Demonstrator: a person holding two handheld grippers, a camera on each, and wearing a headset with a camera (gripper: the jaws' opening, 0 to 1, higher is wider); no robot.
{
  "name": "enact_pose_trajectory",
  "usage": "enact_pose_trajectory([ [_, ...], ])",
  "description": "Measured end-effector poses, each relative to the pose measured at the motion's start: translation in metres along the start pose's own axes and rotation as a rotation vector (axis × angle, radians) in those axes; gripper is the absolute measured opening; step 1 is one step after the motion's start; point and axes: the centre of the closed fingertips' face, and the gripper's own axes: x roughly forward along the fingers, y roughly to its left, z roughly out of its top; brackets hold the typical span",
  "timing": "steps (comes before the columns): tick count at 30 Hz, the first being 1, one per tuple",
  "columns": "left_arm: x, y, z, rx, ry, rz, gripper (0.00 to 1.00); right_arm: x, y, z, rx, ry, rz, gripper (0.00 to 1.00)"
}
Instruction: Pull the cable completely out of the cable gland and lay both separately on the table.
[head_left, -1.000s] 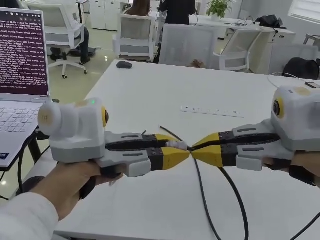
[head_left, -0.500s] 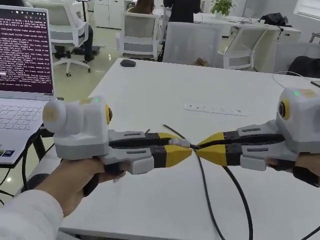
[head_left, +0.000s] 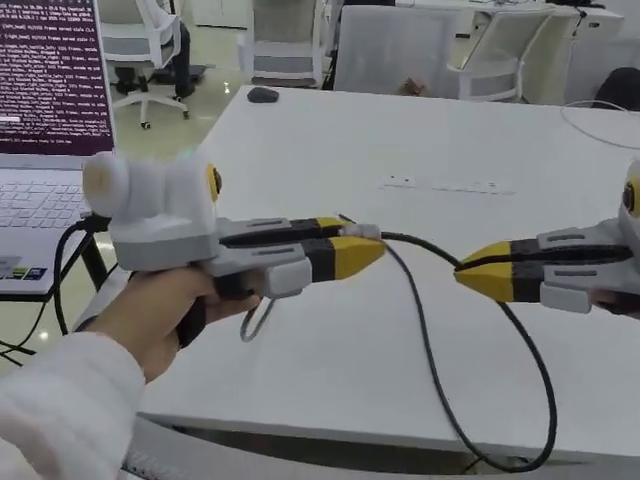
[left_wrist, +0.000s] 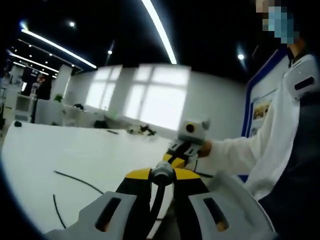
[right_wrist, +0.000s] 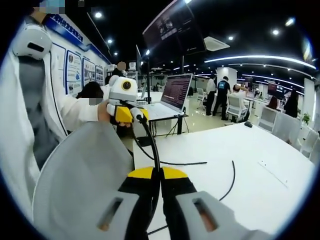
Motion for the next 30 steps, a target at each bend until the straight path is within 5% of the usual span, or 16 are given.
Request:
enact_pose_trajectory([
  [5,0.0,0.001,-0.002,0.03,0.023,0.021,0.16,-0.006,-0.002,-0.016,-0.01,-0.02,-0.026,0.04],
  [13,0.003,0.0,-0.023,0.08,0.135,0.033,0.16,-0.004,0.0,-0.035,-0.028,-0.044,-0.016,0.04],
  [22,0.003,0.001,-0.022,0.056,0.122,0.049,0.16,-0.006,0.001,-0.033,-0.051,-0.064,0.012,0.04],
  [27,0.005,-0.001,-0.026,0.064,0.134,0.044,0.16,-0.009,0.001,-0.034,-0.049,-0.014,0.023,0.04],
  [30,0.003,0.0,-0.02,0.043,0.098,0.045,0.16,-0.012,0.003,-0.034,-0.094,0.051,0.023,0.07],
])
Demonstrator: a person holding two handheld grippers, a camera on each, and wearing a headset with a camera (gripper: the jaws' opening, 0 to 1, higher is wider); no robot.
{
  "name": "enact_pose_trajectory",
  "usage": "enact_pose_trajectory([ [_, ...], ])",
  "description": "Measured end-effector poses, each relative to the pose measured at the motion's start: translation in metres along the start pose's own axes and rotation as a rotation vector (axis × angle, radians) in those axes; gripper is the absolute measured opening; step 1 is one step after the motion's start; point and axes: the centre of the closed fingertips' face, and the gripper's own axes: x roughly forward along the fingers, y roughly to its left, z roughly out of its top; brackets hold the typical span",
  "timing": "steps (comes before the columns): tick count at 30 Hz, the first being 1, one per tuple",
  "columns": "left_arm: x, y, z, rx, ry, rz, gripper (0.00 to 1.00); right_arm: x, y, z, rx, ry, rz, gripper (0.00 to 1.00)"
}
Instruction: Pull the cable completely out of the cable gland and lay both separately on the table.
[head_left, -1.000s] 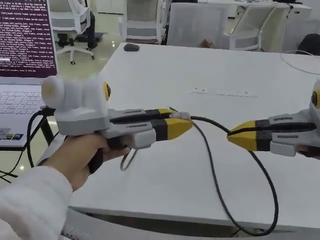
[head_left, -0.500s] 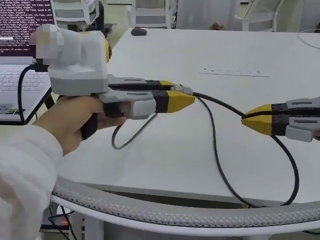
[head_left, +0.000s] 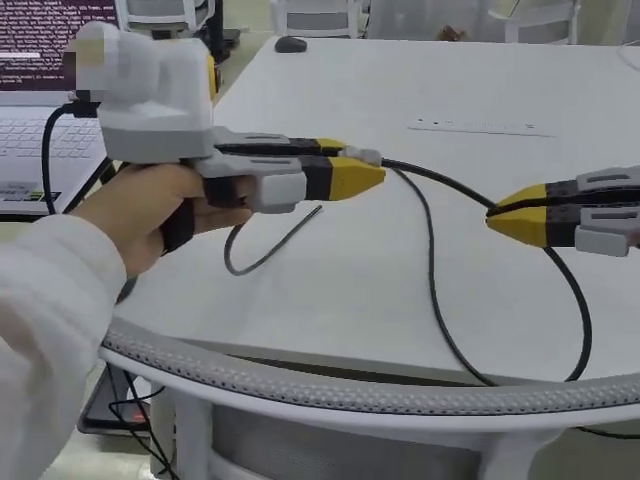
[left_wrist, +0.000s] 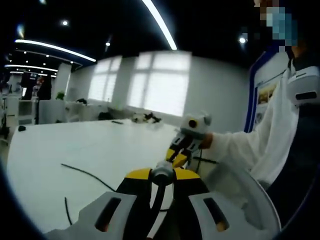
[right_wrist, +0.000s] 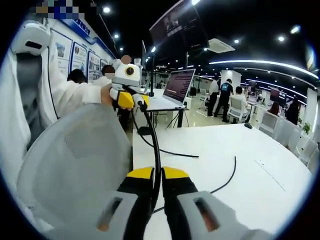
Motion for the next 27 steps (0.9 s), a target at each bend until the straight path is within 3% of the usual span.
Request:
enact_pose_trajectory([
  [3,-0.001,0.0,0.004,-0.007,-0.021,0.0,0.16,-0.001,0.004,0.012,-0.001,0.001,0.004,0.15],
  [7,0.001,-0.007,0.006,0.005,-0.031,-0.025,0.16,0.0,0.007,0.035,-0.007,-0.016,0.002,0.2],
  [11,0.004,-0.012,0.007,0.015,-0.038,-0.049,0.16,0.012,0.01,0.062,-0.003,-0.055,0.018,0.22],
  [12,0.004,-0.014,0.009,0.009,-0.047,-0.062,0.16,0.018,0.016,0.068,-0.009,-0.06,0.042,0.21],
  [20,0.007,-0.018,0.007,0.007,-0.04,-0.109,0.17,0.045,0.027,0.085,-0.053,-0.038,0.11,0.16],
  [27,0.0,-0.01,0.009,-0.002,-0.045,-0.079,0.17,0.058,0.027,0.088,-0.074,-0.026,0.168,0.06],
])
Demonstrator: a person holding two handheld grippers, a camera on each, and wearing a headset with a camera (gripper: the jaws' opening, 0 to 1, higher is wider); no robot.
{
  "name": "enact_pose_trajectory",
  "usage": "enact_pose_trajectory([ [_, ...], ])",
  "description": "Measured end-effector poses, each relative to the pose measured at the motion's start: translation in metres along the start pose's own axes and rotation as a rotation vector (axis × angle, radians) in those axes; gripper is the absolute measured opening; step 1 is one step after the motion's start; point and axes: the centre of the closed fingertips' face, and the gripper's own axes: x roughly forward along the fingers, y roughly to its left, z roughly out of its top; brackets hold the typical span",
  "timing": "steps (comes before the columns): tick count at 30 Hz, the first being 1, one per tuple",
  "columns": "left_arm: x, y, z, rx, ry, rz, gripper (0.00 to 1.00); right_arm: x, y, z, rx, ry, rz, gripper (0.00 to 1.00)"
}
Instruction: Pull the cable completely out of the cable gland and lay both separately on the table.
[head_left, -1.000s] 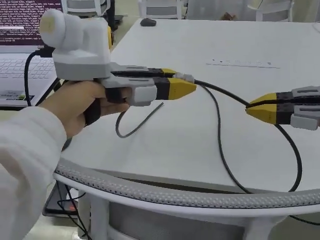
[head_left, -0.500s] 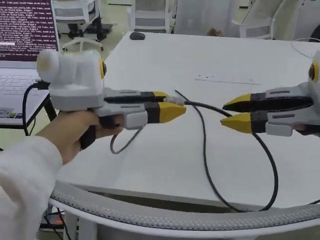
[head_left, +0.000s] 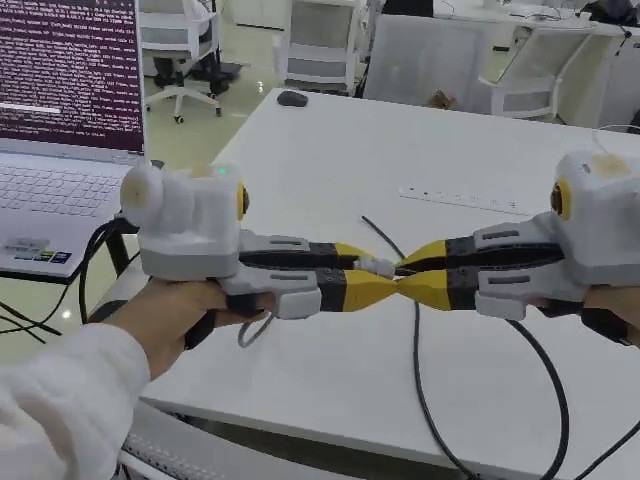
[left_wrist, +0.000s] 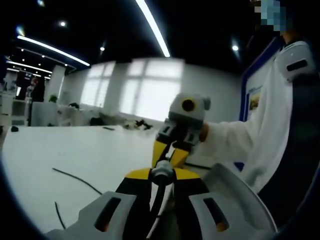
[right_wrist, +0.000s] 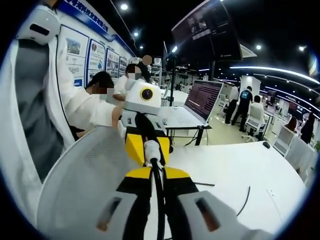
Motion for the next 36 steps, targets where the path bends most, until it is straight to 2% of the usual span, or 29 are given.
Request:
enact_pose_trajectory([
  [5,-0.001,0.005,0.001,0.008,0.004,0.022,0.17,0.002,-0.001,-0.002,-0.005,-0.01,0.015,0.05],
  [9,0.004,0.006,-0.001,0.012,0.018,0.009,0.17,-0.001,-0.003,-0.005,-0.011,-0.006,0.02,0.04],
  [13,0.006,0.003,-0.002,0.0,0.021,-0.008,0.17,-0.009,-0.003,-0.005,-0.018,0.008,0.004,0.04],
  [15,0.003,0.006,-0.002,0.001,0.021,0.002,0.17,-0.015,-0.004,-0.008,-0.037,0.017,-0.009,0.04],
  [17,0.0,0.006,0.002,-0.014,-0.002,0.009,0.17,-0.021,-0.009,-0.006,-0.011,-0.01,-0.032,0.04],
  [19,0.0,0.006,0.003,-0.009,-0.007,0.012,0.17,-0.025,-0.01,-0.007,-0.006,-0.02,-0.038,0.04],
  [24,0.002,0.005,0.001,0.006,0.012,0.006,0.17,-0.034,-0.009,-0.019,-0.007,0.007,-0.055,0.04],
  [33,-0.003,0.009,0.005,-0.019,-0.017,0.037,0.16,-0.063,-0.012,-0.056,0.074,0.067,-0.146,0.04],
  [36,-0.003,0.01,0.007,-0.027,-0.029,0.038,0.16,-0.07,-0.013,-0.063,0.099,0.073,-0.172,0.04],
])
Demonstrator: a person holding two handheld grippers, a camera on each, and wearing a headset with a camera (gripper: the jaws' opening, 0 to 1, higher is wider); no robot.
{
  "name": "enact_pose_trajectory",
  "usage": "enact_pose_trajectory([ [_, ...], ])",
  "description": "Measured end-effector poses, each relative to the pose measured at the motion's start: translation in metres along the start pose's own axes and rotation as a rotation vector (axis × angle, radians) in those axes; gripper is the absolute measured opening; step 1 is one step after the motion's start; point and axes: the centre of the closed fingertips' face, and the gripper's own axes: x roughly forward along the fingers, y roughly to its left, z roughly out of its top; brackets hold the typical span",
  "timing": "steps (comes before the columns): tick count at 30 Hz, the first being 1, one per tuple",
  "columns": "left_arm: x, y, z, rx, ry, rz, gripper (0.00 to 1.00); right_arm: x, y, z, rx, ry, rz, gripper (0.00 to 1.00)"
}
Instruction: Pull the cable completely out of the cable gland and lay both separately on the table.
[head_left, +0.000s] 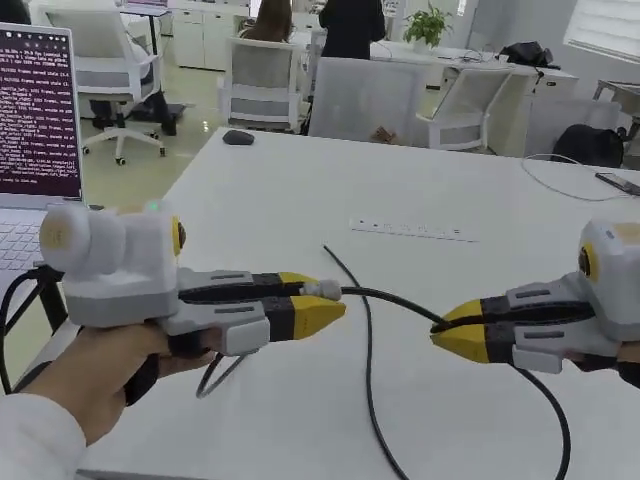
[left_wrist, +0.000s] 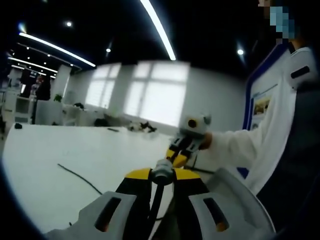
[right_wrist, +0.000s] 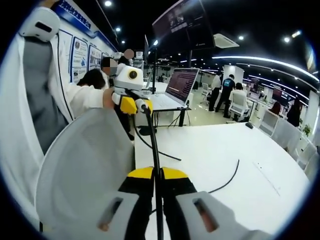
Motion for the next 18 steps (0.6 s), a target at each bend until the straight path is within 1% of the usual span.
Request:
enact_pose_trajectory([
  [4,-0.001,0.002,0.001,-0.015,-0.009,0.008,0.16,-0.004,-0.004,-0.012,0.013,0.025,-0.019,0.04],
  [7,-0.002,0.002,0.002,-0.017,-0.012,0.014,0.16,-0.004,-0.007,-0.017,0.027,0.032,-0.023,0.04],
  [9,-0.002,0.002,0.001,-0.015,-0.01,0.019,0.16,-0.003,-0.007,-0.018,0.037,0.031,-0.022,0.05],
  [13,-0.003,0.004,0.0,-0.007,-0.006,0.03,0.16,0.002,-0.004,-0.021,0.034,0.05,-0.009,0.04],
  [16,-0.002,0.006,0.0,-0.011,-0.005,0.028,0.16,0.002,-0.004,-0.022,0.035,0.058,-0.012,0.05],
  [18,-0.001,0.006,-0.001,-0.013,0.0,0.025,0.16,0.0,-0.006,-0.023,0.041,0.063,-0.024,0.05],
])
